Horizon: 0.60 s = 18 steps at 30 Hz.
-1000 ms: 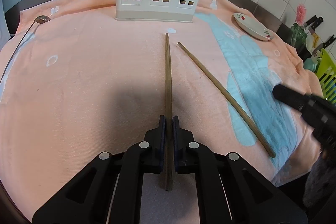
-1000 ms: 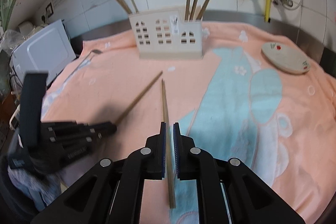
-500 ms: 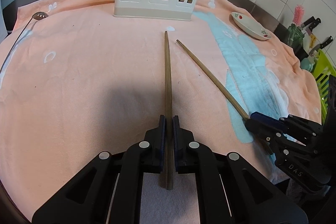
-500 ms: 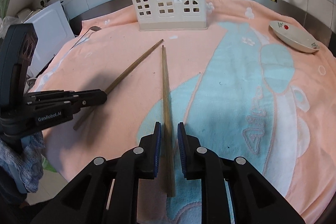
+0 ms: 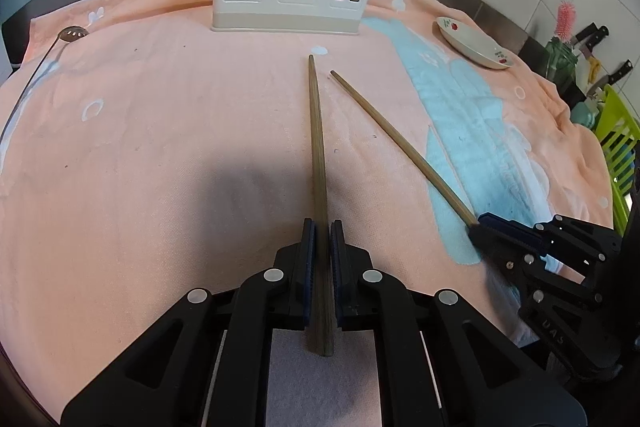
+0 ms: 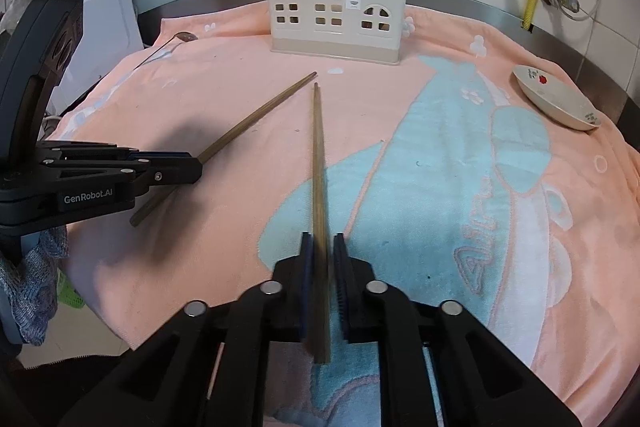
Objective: Organize utensils
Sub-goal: 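Close the left tool on the other chopstick while the right tool holds its chopstick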
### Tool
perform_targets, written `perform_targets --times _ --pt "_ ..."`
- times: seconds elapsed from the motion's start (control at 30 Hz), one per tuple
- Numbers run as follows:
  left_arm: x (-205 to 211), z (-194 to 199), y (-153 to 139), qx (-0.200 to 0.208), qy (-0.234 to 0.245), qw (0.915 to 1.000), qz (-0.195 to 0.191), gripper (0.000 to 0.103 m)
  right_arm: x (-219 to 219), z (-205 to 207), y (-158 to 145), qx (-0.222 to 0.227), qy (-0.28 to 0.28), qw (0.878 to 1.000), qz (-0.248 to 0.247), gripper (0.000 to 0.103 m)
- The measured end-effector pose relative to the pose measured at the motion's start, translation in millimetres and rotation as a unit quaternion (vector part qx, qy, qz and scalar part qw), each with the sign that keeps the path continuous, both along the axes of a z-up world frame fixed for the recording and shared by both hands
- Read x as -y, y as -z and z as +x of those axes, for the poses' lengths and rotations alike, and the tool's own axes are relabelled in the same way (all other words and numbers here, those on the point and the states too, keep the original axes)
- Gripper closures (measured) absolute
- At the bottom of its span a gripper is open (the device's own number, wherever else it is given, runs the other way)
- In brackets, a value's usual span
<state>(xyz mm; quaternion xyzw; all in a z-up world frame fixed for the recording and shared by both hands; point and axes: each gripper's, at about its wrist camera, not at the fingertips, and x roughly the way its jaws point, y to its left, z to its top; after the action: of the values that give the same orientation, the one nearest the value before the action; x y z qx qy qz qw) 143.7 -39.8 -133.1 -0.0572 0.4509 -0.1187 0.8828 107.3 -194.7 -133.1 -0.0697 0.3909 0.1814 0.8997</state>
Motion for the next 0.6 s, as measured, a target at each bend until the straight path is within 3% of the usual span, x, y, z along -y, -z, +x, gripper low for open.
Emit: perform_targets --times 0.13,0.3,0.6 --pt "3.7 2.0 -0.8 -0.005 0.003 0.9999 0.013 0.096 1.8 -1.7 -3.2 -0.001 0.002 1.0 0.01 0.096" --pt "-0.5 1.0 -6.1 -0.008 0.0 1.0 0.001 0.097 5.6 -6.0 -20.4 0.013 0.002 1.0 0.027 0.096" --pt "-10.5 -4.5 -55.9 0.05 -0.001 0.9987 -0.013 0.097 13.9 -4.1 -83.8 0.071 -0.004 0.996 0.057 0.096"
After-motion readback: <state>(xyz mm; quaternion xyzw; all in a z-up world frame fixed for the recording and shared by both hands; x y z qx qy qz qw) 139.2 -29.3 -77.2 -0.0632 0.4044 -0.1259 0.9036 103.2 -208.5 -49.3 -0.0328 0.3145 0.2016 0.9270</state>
